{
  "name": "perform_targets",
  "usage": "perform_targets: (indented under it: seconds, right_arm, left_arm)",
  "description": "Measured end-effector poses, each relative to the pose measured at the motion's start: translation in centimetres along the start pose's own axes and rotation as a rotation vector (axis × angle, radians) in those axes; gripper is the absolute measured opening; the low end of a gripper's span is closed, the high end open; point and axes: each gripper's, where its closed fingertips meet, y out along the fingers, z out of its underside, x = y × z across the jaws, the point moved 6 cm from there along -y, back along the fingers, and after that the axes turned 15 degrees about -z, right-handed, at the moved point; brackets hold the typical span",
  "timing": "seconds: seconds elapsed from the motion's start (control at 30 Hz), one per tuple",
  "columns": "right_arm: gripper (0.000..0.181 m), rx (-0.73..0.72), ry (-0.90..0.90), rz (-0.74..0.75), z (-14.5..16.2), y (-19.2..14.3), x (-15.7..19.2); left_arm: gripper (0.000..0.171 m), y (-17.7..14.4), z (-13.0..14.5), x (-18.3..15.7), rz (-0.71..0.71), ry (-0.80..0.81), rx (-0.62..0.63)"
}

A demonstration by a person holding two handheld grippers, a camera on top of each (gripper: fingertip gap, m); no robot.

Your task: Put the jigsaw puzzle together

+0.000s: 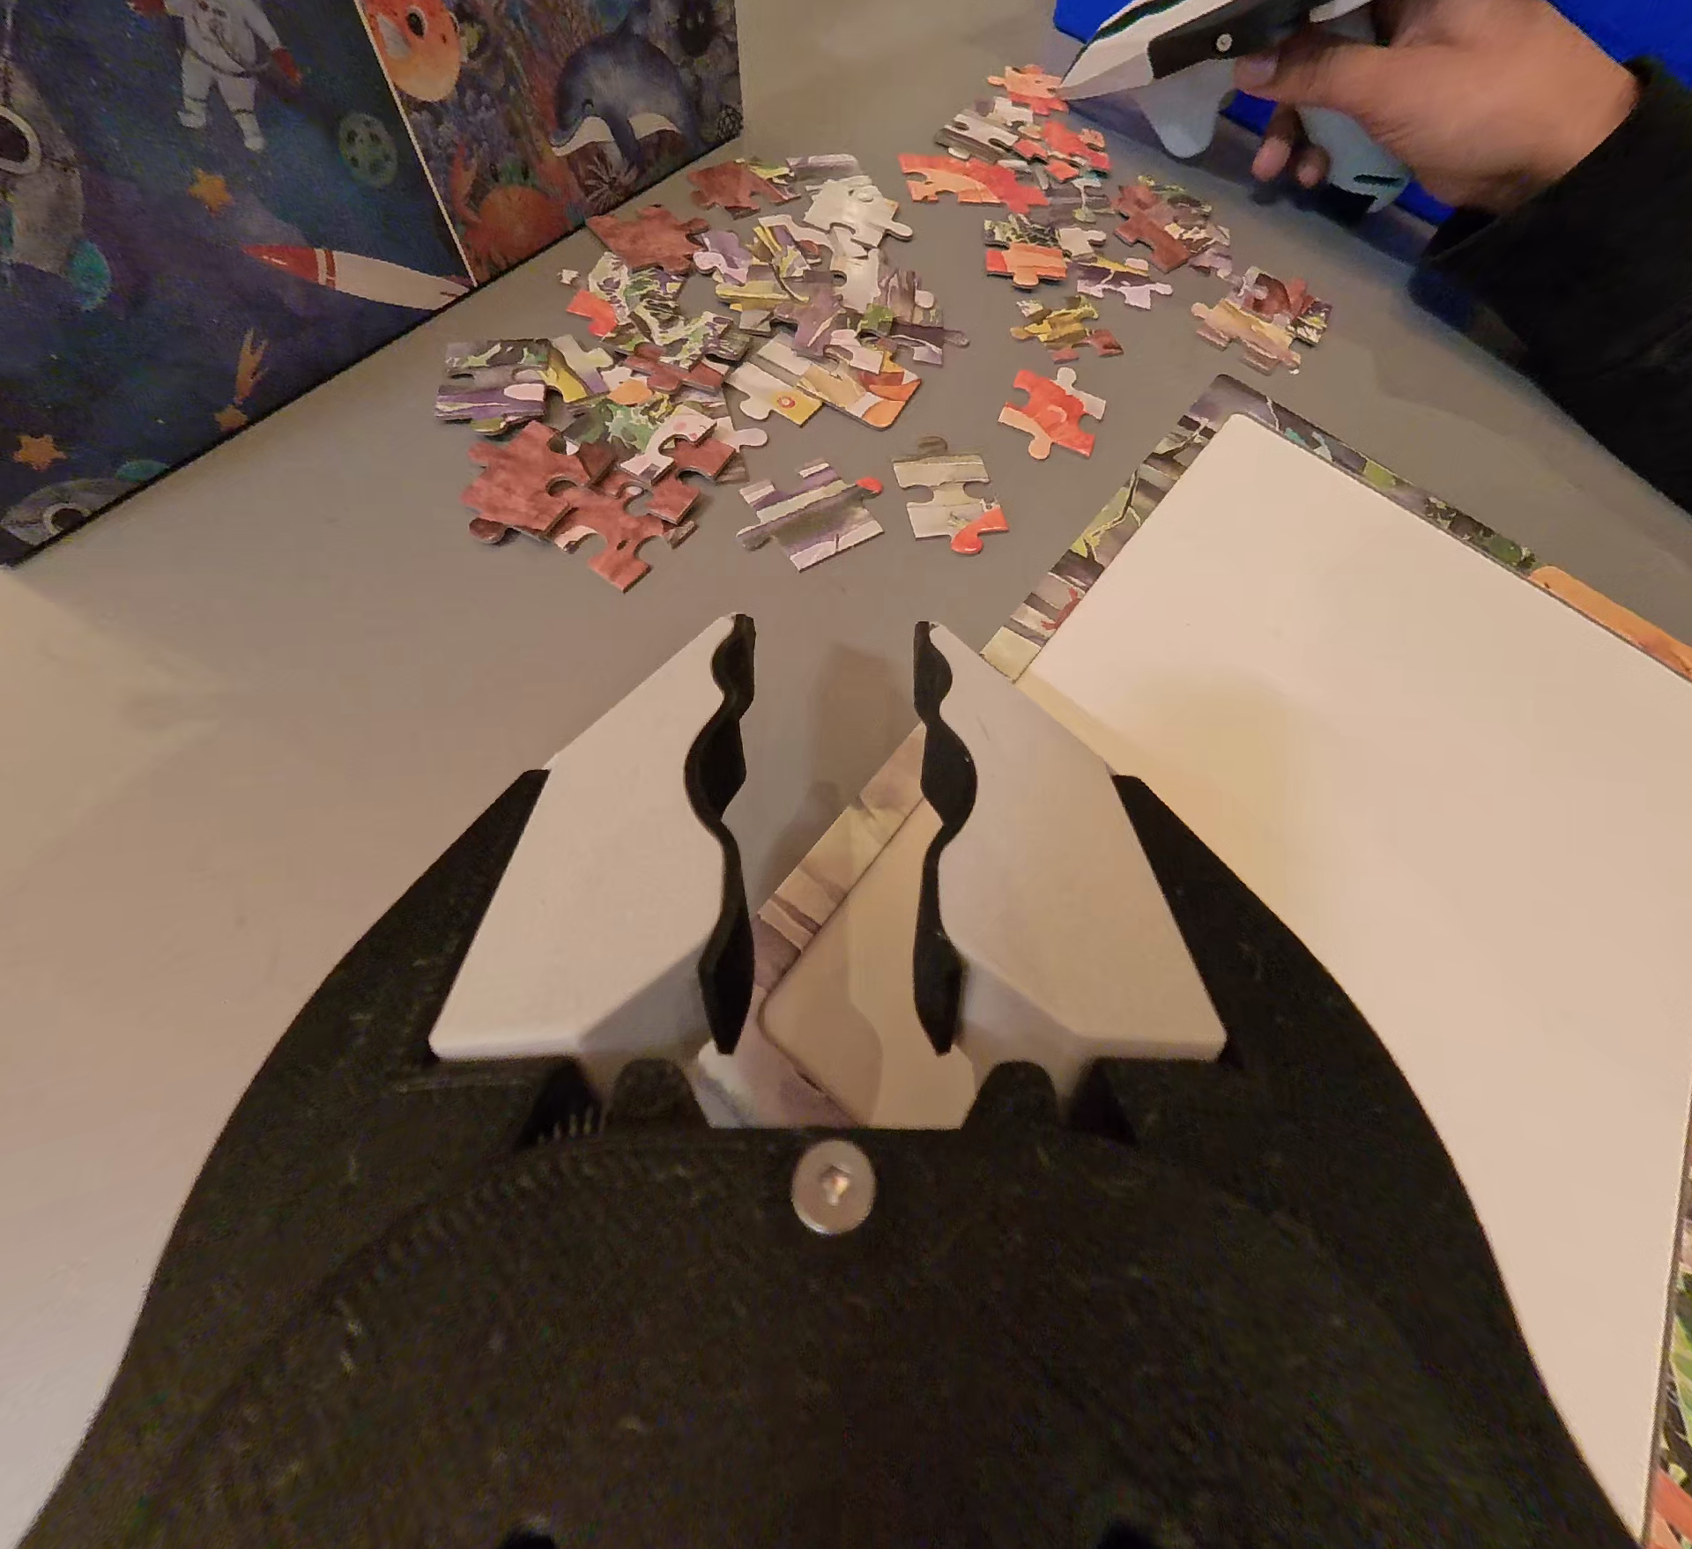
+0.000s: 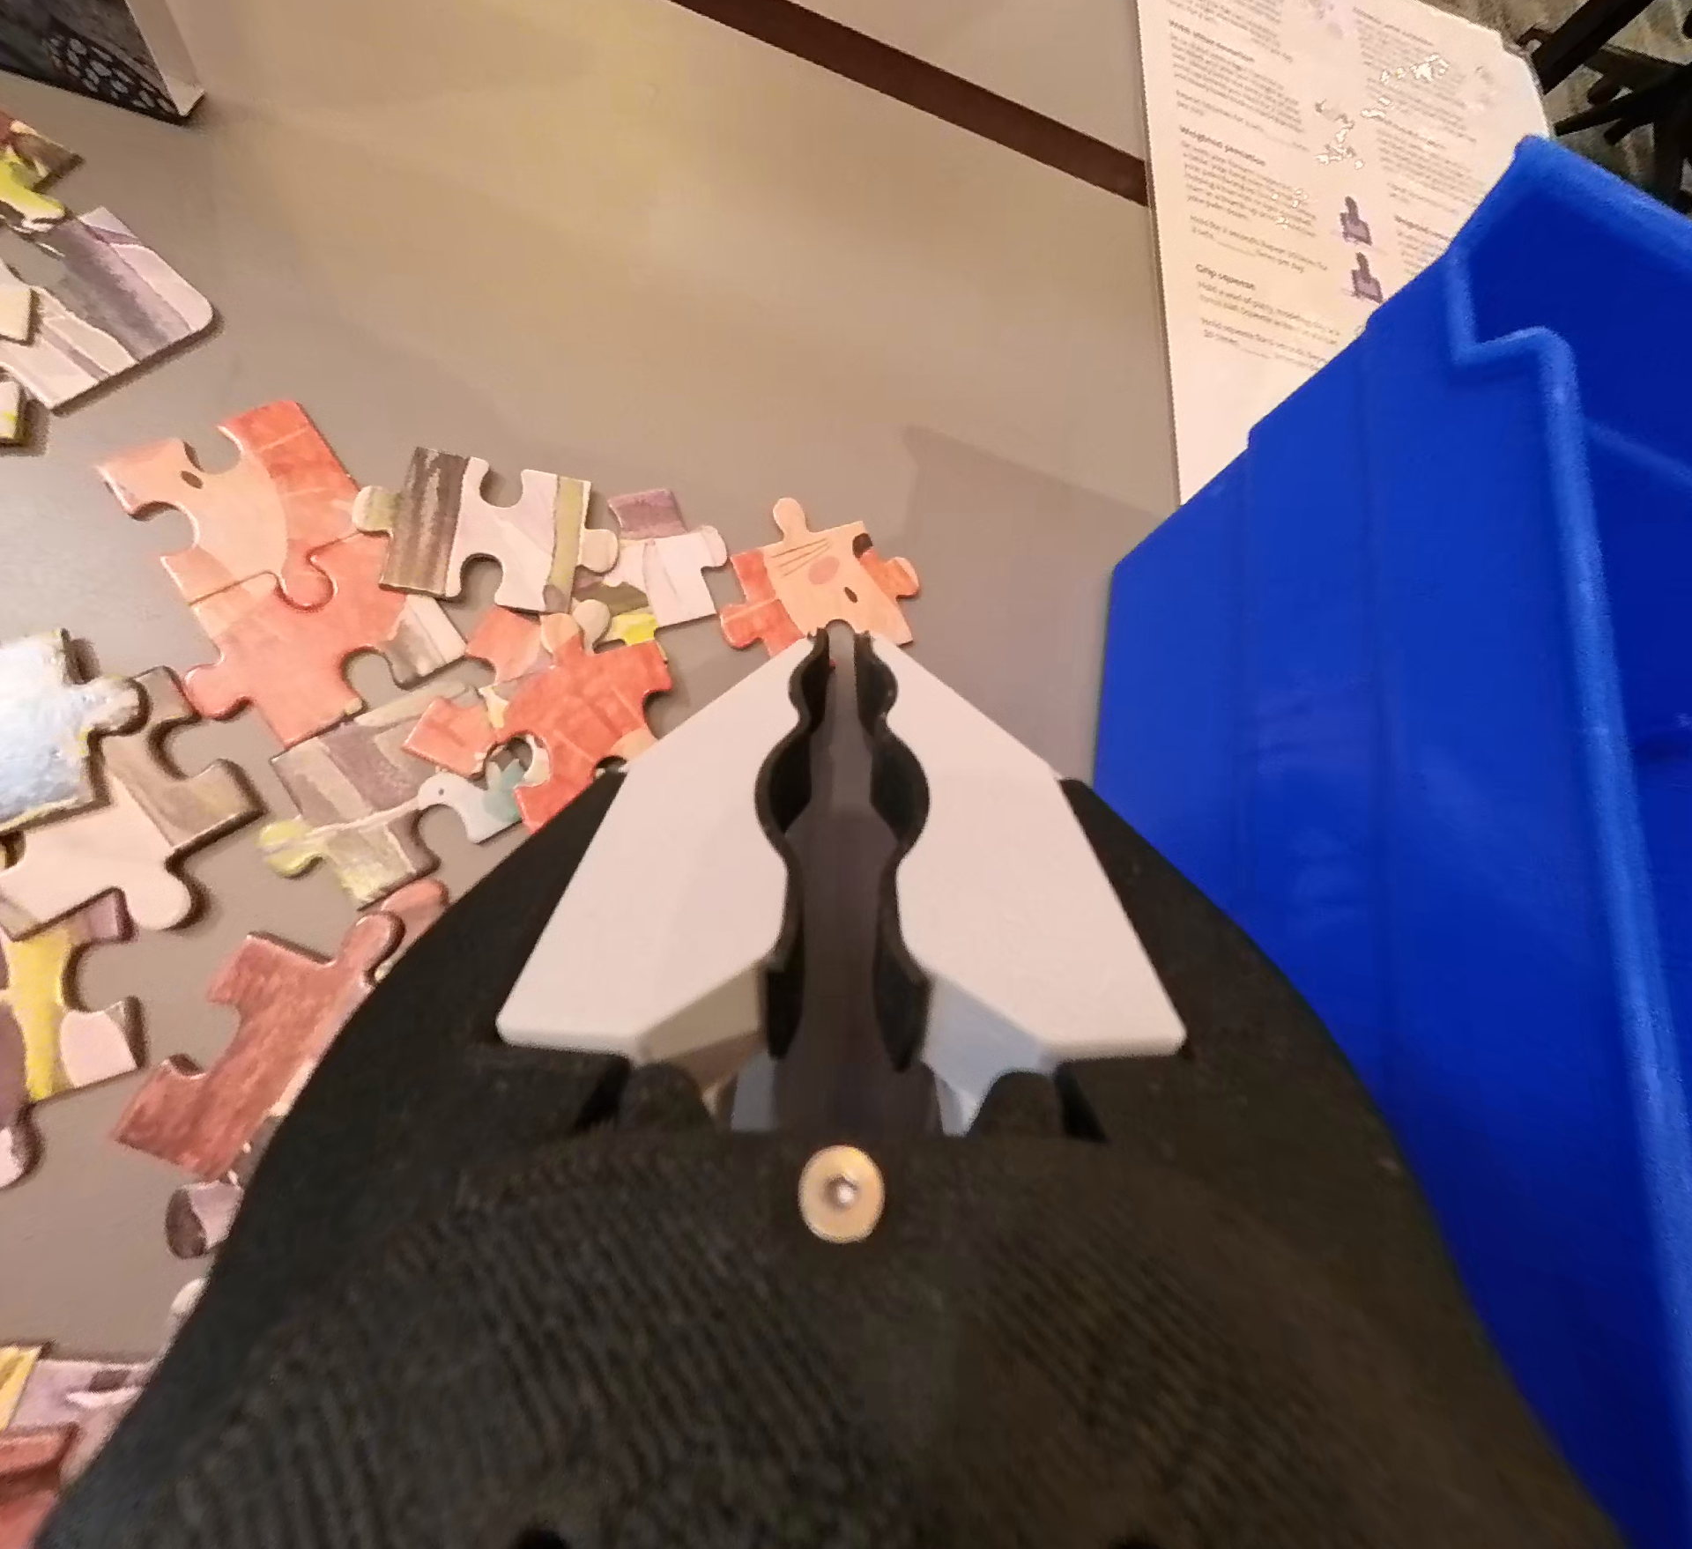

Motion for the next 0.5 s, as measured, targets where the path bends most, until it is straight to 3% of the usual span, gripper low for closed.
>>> perform_targets:
  seconds: [0.5]
  right_arm:
    - [0.006, -0.041, 0.010, -0.011, -0.38, -0.09, -0.05]
  left_arm:
    - [0.034, 0.06, 0.04, -0.09, -0.001, 0.007, 0.005]
